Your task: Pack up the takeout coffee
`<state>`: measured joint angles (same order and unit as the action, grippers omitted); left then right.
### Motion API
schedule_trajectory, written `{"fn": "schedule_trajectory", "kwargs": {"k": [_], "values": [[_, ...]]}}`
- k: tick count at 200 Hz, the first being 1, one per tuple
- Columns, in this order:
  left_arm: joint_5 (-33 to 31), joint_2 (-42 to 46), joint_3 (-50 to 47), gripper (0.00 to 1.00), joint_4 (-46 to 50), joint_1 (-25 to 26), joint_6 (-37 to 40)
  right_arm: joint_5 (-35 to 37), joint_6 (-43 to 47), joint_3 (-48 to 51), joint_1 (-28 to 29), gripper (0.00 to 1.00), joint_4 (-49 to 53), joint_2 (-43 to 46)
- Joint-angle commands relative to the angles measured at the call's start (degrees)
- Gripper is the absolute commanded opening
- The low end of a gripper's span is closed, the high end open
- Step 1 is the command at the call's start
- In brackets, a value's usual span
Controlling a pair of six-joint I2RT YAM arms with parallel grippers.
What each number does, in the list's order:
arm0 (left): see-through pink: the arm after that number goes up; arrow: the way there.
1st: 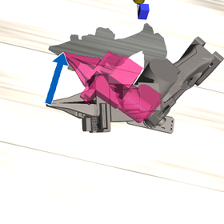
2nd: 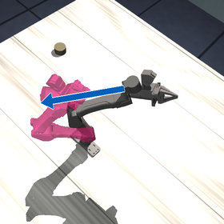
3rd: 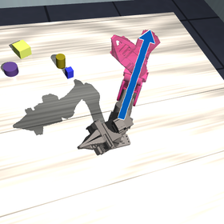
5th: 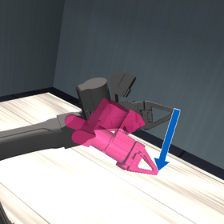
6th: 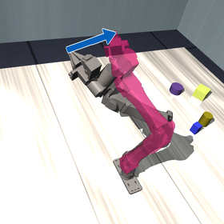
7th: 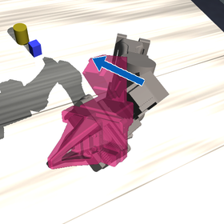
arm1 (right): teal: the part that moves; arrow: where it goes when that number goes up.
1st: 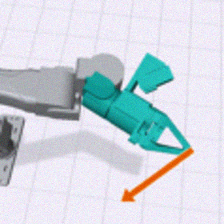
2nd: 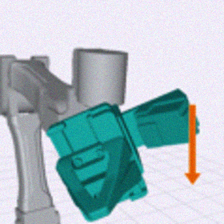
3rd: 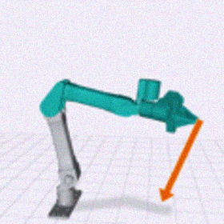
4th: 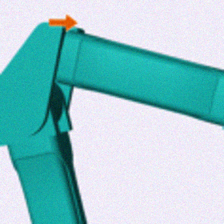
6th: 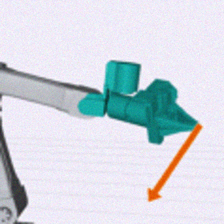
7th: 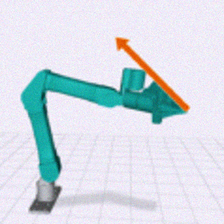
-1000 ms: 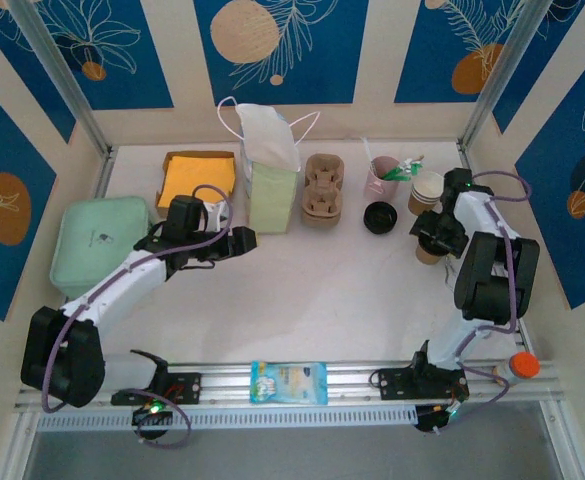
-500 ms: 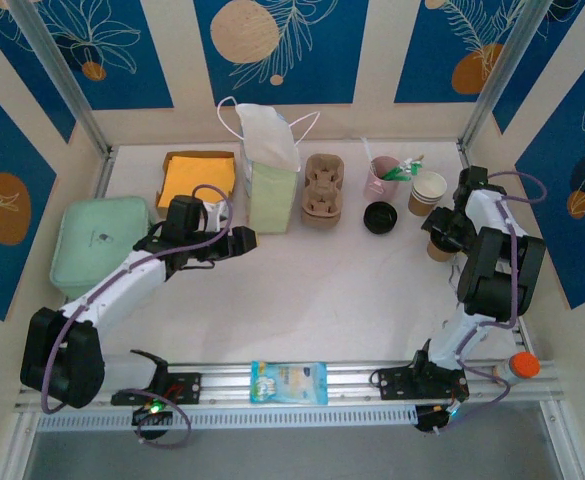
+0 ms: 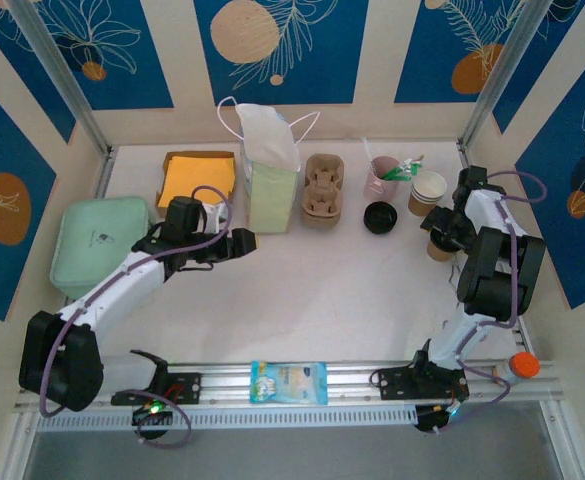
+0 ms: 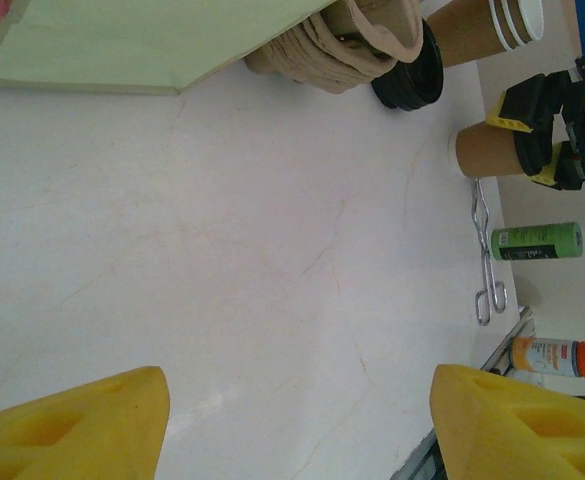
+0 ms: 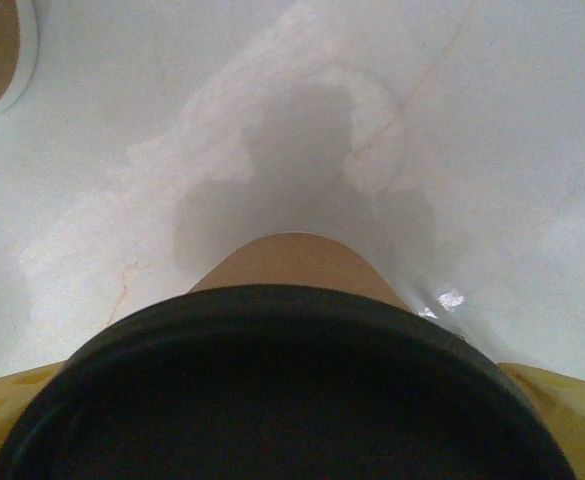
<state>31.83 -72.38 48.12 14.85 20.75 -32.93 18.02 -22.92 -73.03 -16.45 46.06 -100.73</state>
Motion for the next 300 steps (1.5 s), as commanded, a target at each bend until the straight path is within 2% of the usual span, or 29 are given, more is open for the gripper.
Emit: {"fn": "schedule_trajectory", "kwargs": {"k": [1,57,123,168,200,219,242,268,300], "values": [[-0.71,1.8,2.13,0.71,2.53,-0.53,1.87,2.79,-0.97,-1.03,0.83,0.99,1.53,3.04],[-1.41,2.3,3.37,0.77,4.17,-0.57,2.43,7.88,-0.3,-3.36,2.25,0.99,4.35,7.94],[-1.69,2.95,4.65,0.79,5.59,-0.6,2.77,3.55,0.85,-3.88,3.08,0.99,6.29,11.43],[-2.03,3.34,5.79,0.8,6.34,-0.7,2.97,2.28,0.31,-3.5,6.69,0.99,7.76,17.07],[-2.04,3.92,8.04,0.81,7.11,-1.5,2.9,1.94,0.44,-5.46,11.36,0.99,10.1,22.12],[-2.55,4.51,9.86,0.81,7.64,-2.47,2.7,-1.93,-0.08,-6.15,14.6,0.99,10.72,24.91],[-4.05,5.03,14.2,0.81,8.79,-3.8,2.89,-6.03,-0.89,-7.7,21.35,0.95,11.21,27.05],[-6.63,2.43,22.59,0.82,11.35,-4.39,4.73,-8.42,-2.66,-13.14,28.77,0.93,11.88,25.59],[-10.41,-5.03,35.82,0.82,16.35,-4.49,8.04,-13.09,-3.71,-21.12,34.14,0.89,10.1,20.12]]}}
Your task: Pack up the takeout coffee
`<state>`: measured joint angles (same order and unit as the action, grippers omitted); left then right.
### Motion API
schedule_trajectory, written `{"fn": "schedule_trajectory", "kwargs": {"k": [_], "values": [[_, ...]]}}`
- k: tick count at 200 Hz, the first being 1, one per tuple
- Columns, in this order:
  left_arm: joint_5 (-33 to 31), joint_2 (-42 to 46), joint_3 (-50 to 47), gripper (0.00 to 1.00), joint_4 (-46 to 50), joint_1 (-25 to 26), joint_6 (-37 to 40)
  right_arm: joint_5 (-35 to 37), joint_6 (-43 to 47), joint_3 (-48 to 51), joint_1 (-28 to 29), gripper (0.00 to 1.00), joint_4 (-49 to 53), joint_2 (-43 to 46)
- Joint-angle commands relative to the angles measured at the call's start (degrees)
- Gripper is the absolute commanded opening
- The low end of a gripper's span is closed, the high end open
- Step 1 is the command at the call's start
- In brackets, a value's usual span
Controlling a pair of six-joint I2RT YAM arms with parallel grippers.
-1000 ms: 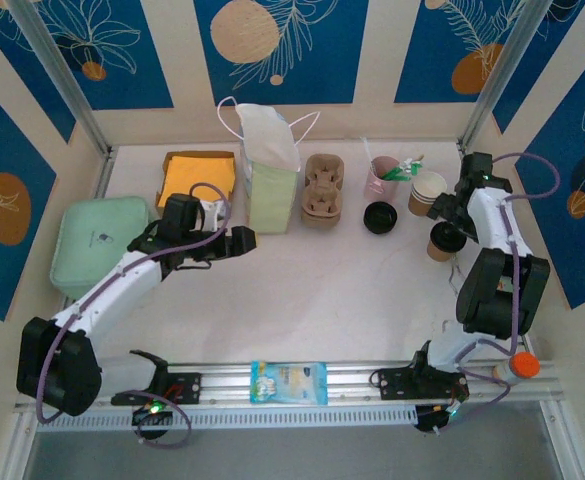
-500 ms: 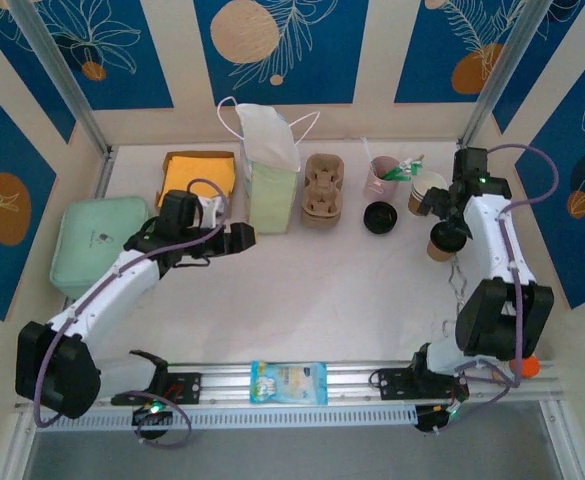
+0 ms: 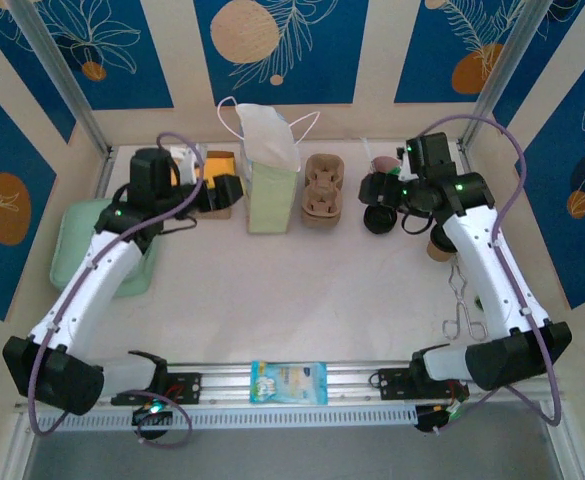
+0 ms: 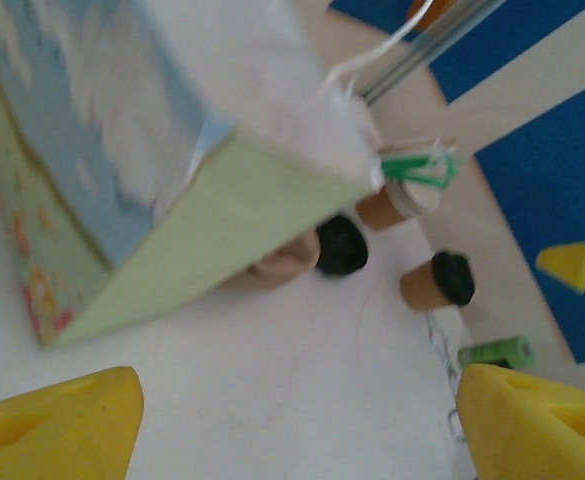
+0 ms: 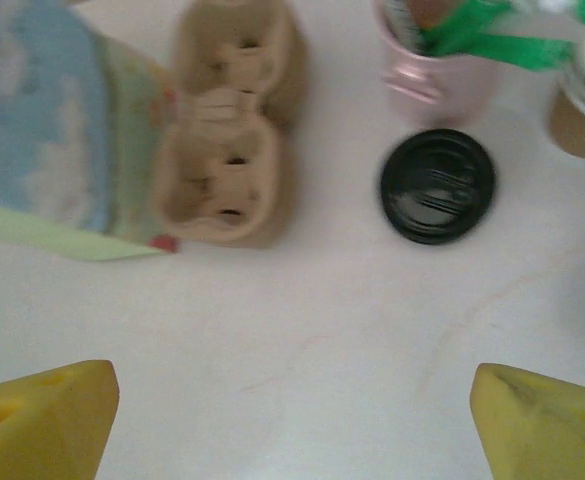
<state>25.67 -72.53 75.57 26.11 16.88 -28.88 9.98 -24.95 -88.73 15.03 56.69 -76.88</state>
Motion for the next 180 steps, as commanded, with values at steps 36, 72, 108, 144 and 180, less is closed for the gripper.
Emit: {"fn": "schedule_trajectory", "kwargs": {"k": [36,72,108,144,180], "values": [[-13.54,-16.94,26.22,0.79,14.87,-0.59,10.42,-6.19,-1.31,-17.58,7.46,0.83,0.35,-14.62],[-16.15,-28.89,39.36,0.69,21.66,-0.61,12.67,-5.44,-0.77,-32.89,10.36,0.77,4.03,-27.57],[-17.62,-36.17,47.38,0.65,25.21,-0.49,13.31,-5.12,0.02,-47.5,12.33,0.73,9.43,-39.93],[-15.73,-39.07,49.4,0.51,25.38,-0.53,13.03,-4.01,0.75,-55.4,13.51,0.52,13.7,-47.0],[-15.82,-37.47,46.29,0.28,24.6,0.24,13.15,-0.49,1.38,-53.04,15.18,0.23,13.71,-45.85]]}}
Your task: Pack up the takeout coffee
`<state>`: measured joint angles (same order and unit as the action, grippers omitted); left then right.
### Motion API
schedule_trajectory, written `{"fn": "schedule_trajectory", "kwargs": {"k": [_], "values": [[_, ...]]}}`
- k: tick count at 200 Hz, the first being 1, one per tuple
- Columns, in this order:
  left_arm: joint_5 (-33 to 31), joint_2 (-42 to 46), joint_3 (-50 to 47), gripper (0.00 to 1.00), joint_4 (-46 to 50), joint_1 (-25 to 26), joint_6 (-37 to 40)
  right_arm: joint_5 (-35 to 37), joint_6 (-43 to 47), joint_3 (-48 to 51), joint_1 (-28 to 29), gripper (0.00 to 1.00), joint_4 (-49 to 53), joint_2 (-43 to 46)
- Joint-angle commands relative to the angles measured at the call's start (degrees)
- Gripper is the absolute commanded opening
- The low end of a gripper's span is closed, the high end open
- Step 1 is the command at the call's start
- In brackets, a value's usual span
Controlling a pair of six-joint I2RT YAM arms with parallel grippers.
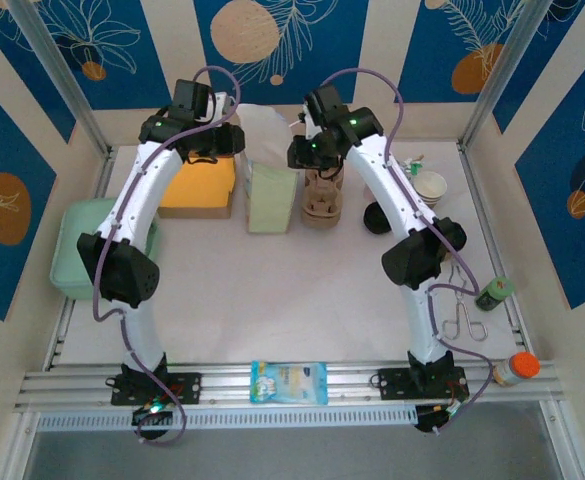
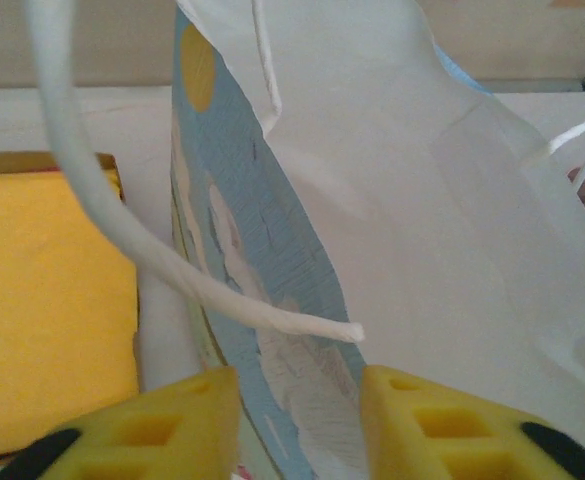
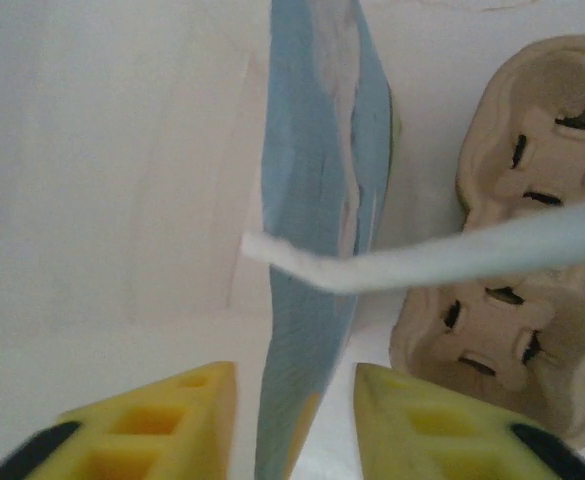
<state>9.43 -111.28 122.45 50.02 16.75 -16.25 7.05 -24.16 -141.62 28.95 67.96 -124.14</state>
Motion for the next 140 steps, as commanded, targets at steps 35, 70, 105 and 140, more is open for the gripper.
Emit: {"fn": "schedule_trajectory", "kwargs": {"k": [35,70,105,140], "values": [[1.51,5.78,-6.75,0.11,-1.97,0.65,-0.16,4.63,0.78,2.49,2.42,0.07,2.04,3.95],[3.57,11.95,-12.85,0.03,-4.6,1.2,-1.46,5.87,0.82,5.12,3.59,0.02,2.17,6.94],[5.68,19.66,-18.92,0.3,-7.31,1.25,-3.42,7.71,0.73,9.28,5.68,0.01,1.82,11.43],[4.75,24.72,-20.5,0.73,-6.27,1.23,-2.73,8.83,-0.06,17.21,8.18,0.01,0.24,17.59]]}}
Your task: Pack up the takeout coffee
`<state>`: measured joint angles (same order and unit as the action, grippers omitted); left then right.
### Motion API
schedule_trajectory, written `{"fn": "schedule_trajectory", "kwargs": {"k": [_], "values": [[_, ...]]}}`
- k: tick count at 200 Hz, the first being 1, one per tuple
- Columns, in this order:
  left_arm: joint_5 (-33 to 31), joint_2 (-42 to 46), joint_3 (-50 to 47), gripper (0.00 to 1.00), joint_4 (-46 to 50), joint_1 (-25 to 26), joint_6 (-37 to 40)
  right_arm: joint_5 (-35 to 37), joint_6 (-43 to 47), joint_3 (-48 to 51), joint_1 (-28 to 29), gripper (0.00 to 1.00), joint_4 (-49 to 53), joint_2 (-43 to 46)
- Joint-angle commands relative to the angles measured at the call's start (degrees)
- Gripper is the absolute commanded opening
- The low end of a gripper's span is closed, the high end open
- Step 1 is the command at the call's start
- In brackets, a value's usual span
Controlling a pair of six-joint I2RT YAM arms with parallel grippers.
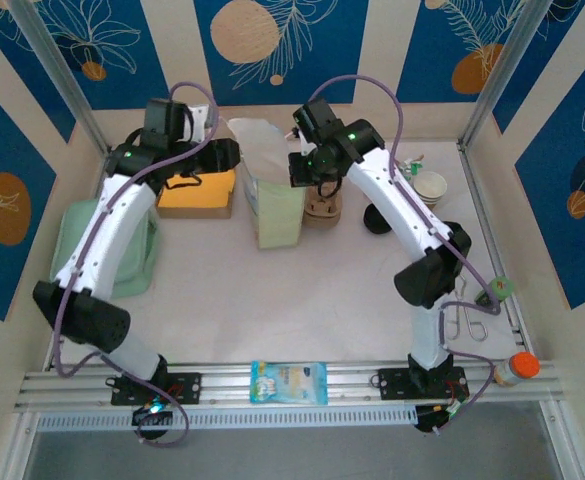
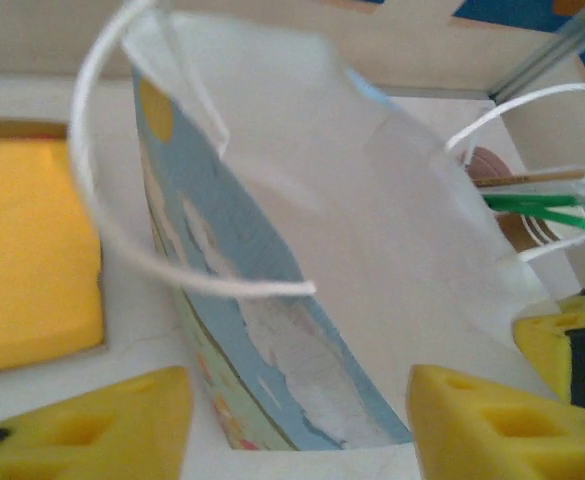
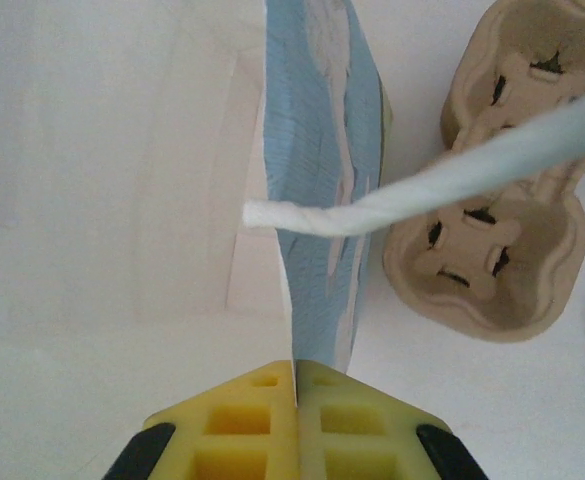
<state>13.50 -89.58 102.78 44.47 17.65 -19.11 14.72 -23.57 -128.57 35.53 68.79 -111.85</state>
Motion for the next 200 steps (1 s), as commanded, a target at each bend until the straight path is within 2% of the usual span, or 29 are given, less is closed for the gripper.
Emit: {"fn": "schedule_trajectory", "kwargs": {"k": [1,28,66,98,141,200], "values": [[0.63,3.06,-0.83,0.73,-0.62,0.35,0.18,1.21,-0.71,4.45,1.72,0.01,-0.68,5.49],[-1.82,3.59,-1.04,0.77,1.35,0.31,2.05,4.04,-2.51,12.31,4.21,0.0,-2.66,11.25],[-1.42,3.01,-3.55,0.77,2.12,0.33,2.98,6.88,-5.52,22.09,6.93,0.0,-4.85,18.13],[-1.85,3.58,-5.78,0.77,1.35,0.33,3.1,6.43,-7.53,27.74,8.15,0.08,-6.54,22.05],[-1.09,2.92,-8.64,0.75,0.69,1.96,2.85,5.58,-8.17,29.22,8.24,0.25,-7.05,22.54],[-1.22,3.25,-11.73,0.7,-0.79,3.72,2.32,5.3,-5.99,25.85,7.24,0.29,-7.36,19.67]]}}
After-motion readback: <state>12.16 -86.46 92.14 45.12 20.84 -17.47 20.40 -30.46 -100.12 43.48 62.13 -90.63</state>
